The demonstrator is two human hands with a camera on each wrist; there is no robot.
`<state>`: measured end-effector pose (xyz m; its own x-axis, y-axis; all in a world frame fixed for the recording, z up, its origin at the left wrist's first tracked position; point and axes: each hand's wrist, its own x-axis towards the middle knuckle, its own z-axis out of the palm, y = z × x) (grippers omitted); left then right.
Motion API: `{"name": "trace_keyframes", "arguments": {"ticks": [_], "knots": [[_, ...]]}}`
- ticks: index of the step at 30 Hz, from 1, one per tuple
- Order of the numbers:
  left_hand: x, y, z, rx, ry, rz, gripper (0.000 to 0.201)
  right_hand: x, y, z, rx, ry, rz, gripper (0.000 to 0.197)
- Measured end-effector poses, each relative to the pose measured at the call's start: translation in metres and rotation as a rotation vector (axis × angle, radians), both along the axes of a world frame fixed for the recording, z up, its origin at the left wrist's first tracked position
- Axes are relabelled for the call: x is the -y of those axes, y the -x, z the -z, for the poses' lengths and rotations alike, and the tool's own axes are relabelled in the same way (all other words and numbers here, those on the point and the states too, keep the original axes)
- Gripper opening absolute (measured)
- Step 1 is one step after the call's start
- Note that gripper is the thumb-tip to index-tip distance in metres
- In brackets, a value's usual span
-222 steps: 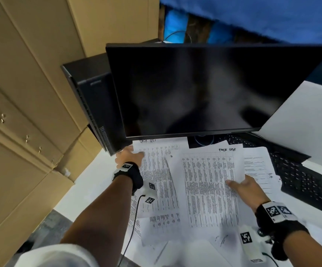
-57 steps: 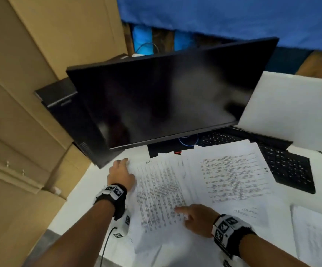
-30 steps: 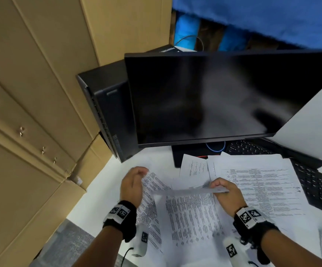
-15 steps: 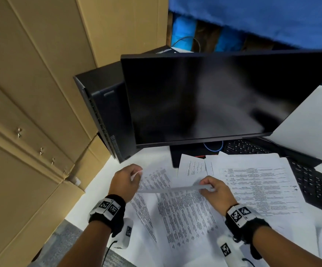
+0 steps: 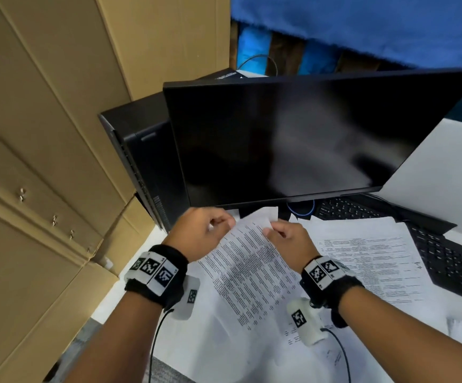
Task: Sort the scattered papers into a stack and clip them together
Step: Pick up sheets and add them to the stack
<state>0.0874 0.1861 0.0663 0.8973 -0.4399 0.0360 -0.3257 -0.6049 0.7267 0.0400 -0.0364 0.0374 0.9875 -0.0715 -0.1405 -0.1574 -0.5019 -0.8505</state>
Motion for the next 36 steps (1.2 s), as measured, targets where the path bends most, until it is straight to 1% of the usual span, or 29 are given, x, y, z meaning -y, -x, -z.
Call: {"name": "trace_keyframes", "arguments": {"ticks": [1, 2, 4, 5, 6, 8, 10, 11, 12, 15, 16, 18, 20, 21, 22, 24, 26, 28, 29, 31, 33, 34, 36], "knots": [[-0.002, 0.0, -0.009, 0.039, 0.012, -0.029, 0.028, 0.0, -0.002, -0.004, 0.022, -0.039, 0.018, 0.02], [-0.007, 0.0, -0.018, 0.076, 0.032, -0.064, 0.036, -0.001, -0.004, -0.009, 0.049, -0.075, 0.041, 0.022], [-0.02, 0.001, -0.035, 0.147, 0.098, -0.142, 0.046, -0.002, -0.007, -0.02, 0.1, -0.136, 0.085, 0.034], [-0.029, 0.001, -0.043, 0.177, 0.144, -0.183, 0.048, -0.002, -0.009, -0.027, 0.125, -0.166, 0.106, 0.033], [-0.036, 0.003, -0.05, 0.188, 0.203, -0.221, 0.049, -0.001, -0.011, -0.036, 0.157, -0.205, 0.126, 0.028], [-0.044, 0.005, -0.062, 0.165, 0.353, -0.267, 0.051, 0.0, -0.014, -0.055, 0.212, -0.323, 0.174, 0.018], [-0.041, 0.004, -0.063, 0.108, 0.51, -0.265, 0.056, 0.003, -0.017, -0.071, 0.276, -0.424, 0.216, 0.018], [-0.034, 0.003, -0.061, 0.075, 0.574, -0.264, 0.055, 0.005, -0.017, -0.079, 0.314, -0.46, 0.23, 0.018], [-0.025, 0.004, -0.06, 0.049, 0.623, -0.273, 0.05, 0.007, -0.018, -0.085, 0.352, -0.489, 0.248, 0.019], [0.01, 0.011, -0.055, 0.014, 0.706, -0.308, 0.018, 0.019, -0.017, -0.095, 0.459, -0.535, 0.322, 0.014], [0.023, 0.015, -0.055, 0.008, 0.727, -0.312, 0.017, 0.024, -0.015, -0.096, 0.493, -0.547, 0.357, 0.016], [0.047, 0.024, -0.053, 0.0, 0.781, -0.325, 0.026, 0.036, -0.006, -0.096, 0.525, -0.562, 0.43, 0.032], [0.069, 0.033, -0.052, -0.042, 0.856, -0.326, 0.02, 0.05, 0.008, -0.094, 0.531, -0.542, 0.505, 0.055], [0.078, 0.036, -0.048, -0.074, 0.876, -0.327, 0.02, 0.056, 0.015, -0.091, 0.531, -0.544, 0.539, 0.063], [0.087, 0.038, -0.042, -0.105, 0.887, -0.328, 0.021, 0.062, 0.022, -0.089, 0.532, -0.554, 0.57, 0.066], [0.102, 0.043, -0.028, -0.159, 0.888, -0.339, 0.024, 0.072, 0.035, -0.081, 0.533, -0.531, 0.633, 0.058], [0.112, 0.047, -0.012, -0.2, 0.878, -0.35, 0.018, 0.08, 0.049, -0.068, 0.511, -0.463, 0.674, 0.05], [0.119, 0.051, 0.0, -0.195, 0.825, -0.336, 0.012, 0.085, 0.063, -0.054, 0.437, -0.375, 0.689, 0.045], [0.123, 0.054, 0.003, -0.189, 0.8, -0.322, 0.013, 0.088, 0.069, -0.048, 0.397, -0.347, 0.695, 0.042], [0.13, 0.057, 0.004, -0.172, 0.788, -0.304, 0.019, 0.092, 0.077, -0.04, 0.352, -0.364, 0.685, 0.038], [0.136, 0.057, 0.003, -0.159, 0.773, -0.315, 0.021, 0.095, 0.08, -0.035, 0.328, -0.413, 0.66, 0.039], [0.139, 0.057, 0.004, -0.157, 0.766, -0.329, 0.021, 0.096, 0.082, -0.032, 0.315, -0.412, 0.649, 0.04], [0.141, 0.058, 0.005, -0.169, 0.759, -0.343, 0.018, 0.097, 0.086, -0.028, 0.289, -0.342, 0.65, 0.038]]}}
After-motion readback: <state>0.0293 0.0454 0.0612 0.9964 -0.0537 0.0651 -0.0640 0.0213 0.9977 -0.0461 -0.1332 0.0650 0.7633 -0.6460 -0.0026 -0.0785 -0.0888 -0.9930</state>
